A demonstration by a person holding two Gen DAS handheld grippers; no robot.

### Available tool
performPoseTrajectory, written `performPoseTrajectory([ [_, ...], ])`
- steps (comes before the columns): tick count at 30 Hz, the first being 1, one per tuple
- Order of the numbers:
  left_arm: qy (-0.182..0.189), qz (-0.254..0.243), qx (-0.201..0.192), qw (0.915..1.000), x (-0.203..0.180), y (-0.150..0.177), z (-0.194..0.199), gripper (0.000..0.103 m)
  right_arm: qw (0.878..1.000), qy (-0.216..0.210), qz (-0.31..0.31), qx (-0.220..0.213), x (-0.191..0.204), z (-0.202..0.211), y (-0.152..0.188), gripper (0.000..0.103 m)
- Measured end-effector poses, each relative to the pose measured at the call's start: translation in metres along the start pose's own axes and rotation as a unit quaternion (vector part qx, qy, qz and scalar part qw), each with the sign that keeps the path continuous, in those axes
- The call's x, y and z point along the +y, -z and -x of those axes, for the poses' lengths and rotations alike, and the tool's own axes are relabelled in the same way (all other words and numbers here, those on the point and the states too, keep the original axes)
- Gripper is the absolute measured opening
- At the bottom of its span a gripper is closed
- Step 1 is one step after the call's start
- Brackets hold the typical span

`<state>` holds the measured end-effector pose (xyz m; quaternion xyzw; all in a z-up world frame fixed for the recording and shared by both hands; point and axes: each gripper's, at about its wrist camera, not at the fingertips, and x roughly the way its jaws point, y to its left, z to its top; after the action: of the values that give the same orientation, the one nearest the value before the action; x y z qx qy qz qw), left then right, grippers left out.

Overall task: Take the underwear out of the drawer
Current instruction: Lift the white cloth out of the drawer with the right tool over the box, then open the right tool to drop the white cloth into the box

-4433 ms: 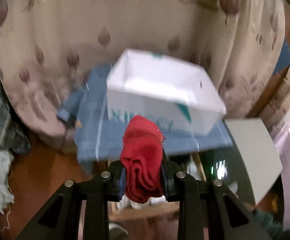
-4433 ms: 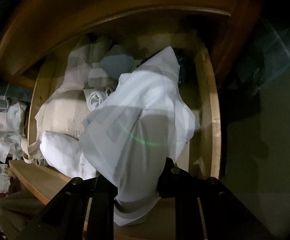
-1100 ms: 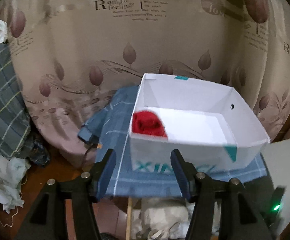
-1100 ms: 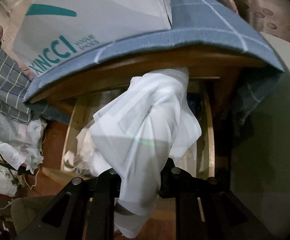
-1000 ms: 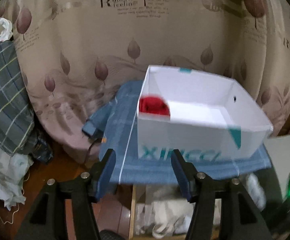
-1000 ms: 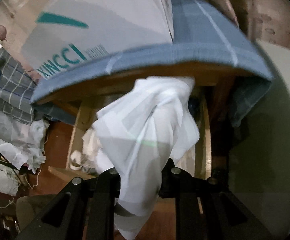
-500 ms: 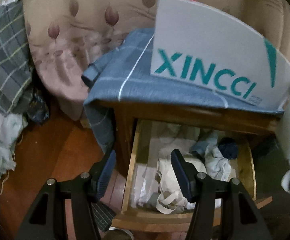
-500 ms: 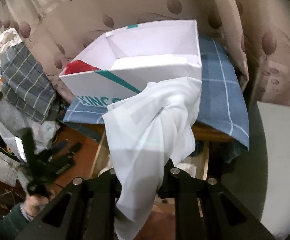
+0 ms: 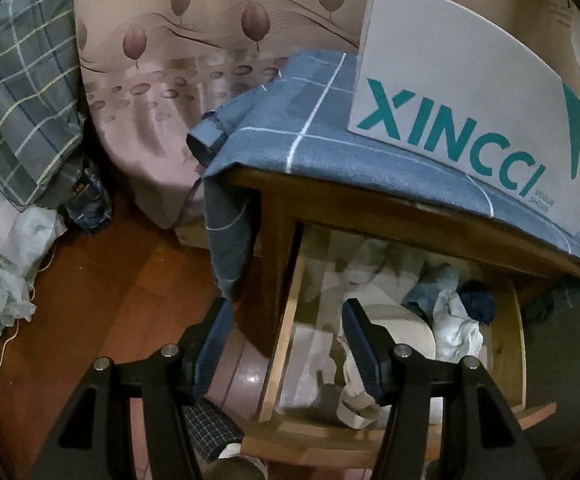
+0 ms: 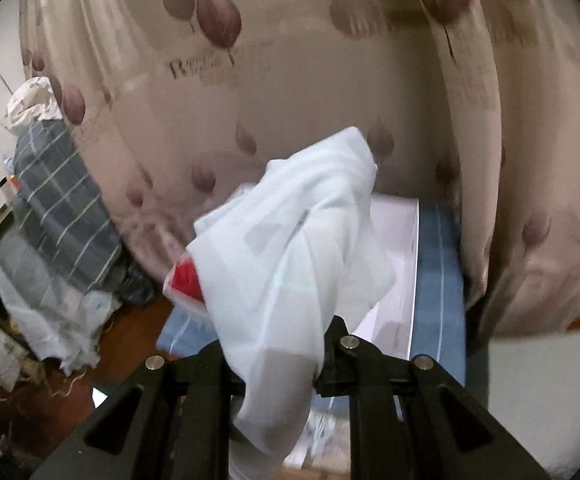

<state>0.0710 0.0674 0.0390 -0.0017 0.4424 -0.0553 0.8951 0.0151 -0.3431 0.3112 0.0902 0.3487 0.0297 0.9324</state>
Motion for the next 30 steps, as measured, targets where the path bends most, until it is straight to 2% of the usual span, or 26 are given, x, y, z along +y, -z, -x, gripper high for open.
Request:
performPoseTrajectory([
  [2,0.000,0.002,0.000,1.0000,0.000,-0.001,0.001,0.059,1.000,0.009,0.004,-0.005,0.003,-0.014,-0.018,0.016],
  [6,0.016,0.012,-0.003,0.9998,0.004,-0.002,0.005,0.059,0.998,0.039,0.022,0.034,0.009,-0.064,-0.034,0.016],
  [14,0.023,0.018,0.008,0.9995,0.010,-0.001,0.004,0.059,0.988,0.090,0.026,0.123,-0.005,-0.149,-0.007,0.016],
  [18,0.018,0.025,0.014,0.9994,0.013,-0.002,0.000,0.059,0.984,0.099,0.024,0.149,-0.017,-0.170,0.003,0.018],
  [22,0.022,0.031,0.015,0.9992,0.015,-0.001,-0.001,0.059,0.984,0.088,0.024,0.153,-0.020,-0.180,0.011,0.029],
  [23,0.027,0.031,0.016,0.9990,0.015,0.000,-0.001,0.059,0.984,0.086,0.028,0.151,-0.019,-0.180,0.013,0.036],
  [24,0.026,0.029,0.017,0.9991,0.014,0.000,-0.001,0.059,0.985,0.083,0.028,0.149,-0.018,-0.180,0.016,0.048],
  [25,0.024,0.028,0.018,0.9992,0.014,0.000,-0.001,0.059,0.986,0.078,0.026,0.146,-0.017,-0.179,0.018,0.052],
  [30,0.020,0.021,0.032,0.9991,0.010,0.001,-0.008,0.059,0.988,0.062,0.028,0.136,-0.009,-0.166,0.024,0.054],
])
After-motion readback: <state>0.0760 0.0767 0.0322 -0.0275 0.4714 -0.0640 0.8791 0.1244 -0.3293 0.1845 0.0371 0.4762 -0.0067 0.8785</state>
